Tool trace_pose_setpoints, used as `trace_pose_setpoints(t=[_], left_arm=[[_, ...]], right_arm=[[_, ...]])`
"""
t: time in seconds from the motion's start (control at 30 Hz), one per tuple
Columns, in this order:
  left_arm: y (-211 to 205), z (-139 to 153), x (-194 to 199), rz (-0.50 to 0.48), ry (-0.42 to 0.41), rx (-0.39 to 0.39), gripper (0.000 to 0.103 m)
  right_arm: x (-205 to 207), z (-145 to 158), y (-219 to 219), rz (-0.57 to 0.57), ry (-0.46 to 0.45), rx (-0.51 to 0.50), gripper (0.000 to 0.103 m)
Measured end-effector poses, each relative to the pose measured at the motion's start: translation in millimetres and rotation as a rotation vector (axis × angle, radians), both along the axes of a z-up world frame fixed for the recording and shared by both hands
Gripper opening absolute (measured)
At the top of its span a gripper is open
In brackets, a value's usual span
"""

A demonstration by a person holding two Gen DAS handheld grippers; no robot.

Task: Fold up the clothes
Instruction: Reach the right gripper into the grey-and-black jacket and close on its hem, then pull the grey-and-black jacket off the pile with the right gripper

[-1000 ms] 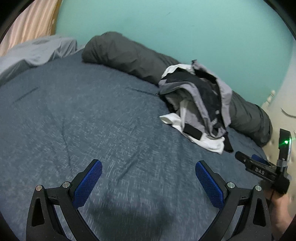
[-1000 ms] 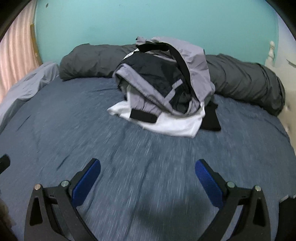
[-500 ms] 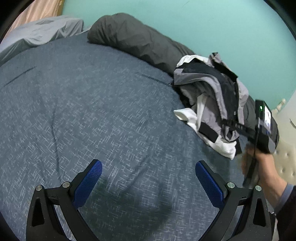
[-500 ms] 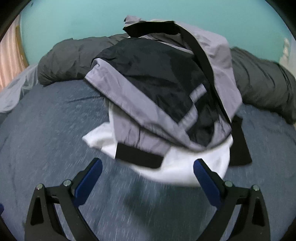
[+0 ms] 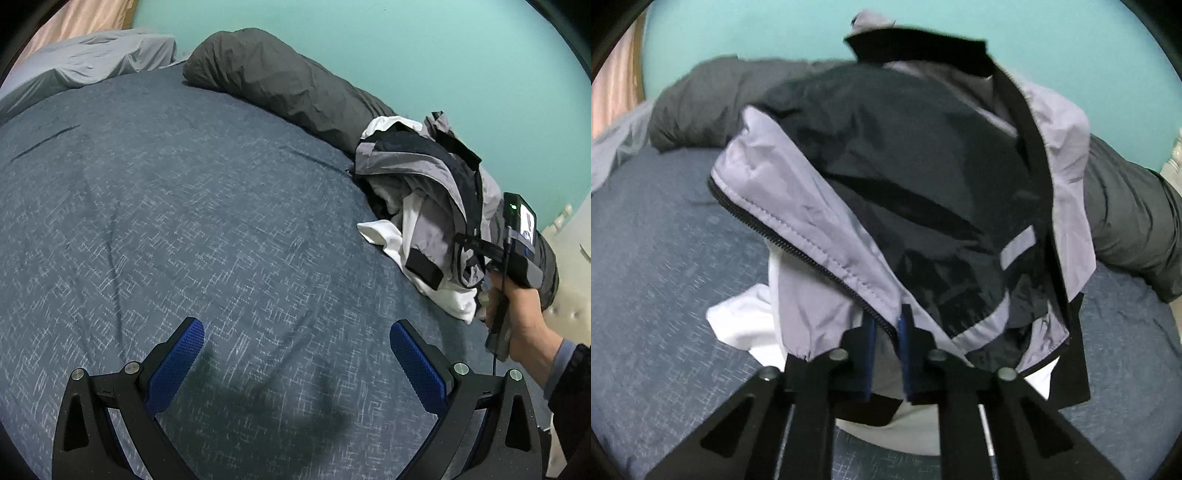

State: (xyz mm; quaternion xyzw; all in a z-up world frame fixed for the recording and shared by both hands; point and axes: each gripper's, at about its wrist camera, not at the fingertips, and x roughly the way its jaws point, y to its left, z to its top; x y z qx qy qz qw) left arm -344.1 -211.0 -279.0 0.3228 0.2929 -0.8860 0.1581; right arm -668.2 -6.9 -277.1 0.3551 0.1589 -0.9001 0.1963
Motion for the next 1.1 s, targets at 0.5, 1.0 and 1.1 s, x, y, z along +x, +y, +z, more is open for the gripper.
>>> trace_pose_setpoints(t=[0.5, 1.0, 1.1], left_arm=[[37, 11, 92, 0.008, 0.050, -0.038, 0.103], [59, 11, 215, 0.015, 0.047, 0.040, 0.103], [60, 9, 221, 0.006, 0.043, 0.019, 0.103]], right_arm=[[125, 64, 75, 0.192, 0.085, -0.185, 0.002], [338, 78, 189, 0.239, -0.058, -0.317, 0.002], [378, 73, 210, 0.230, -0.101, -0.314, 0.002]])
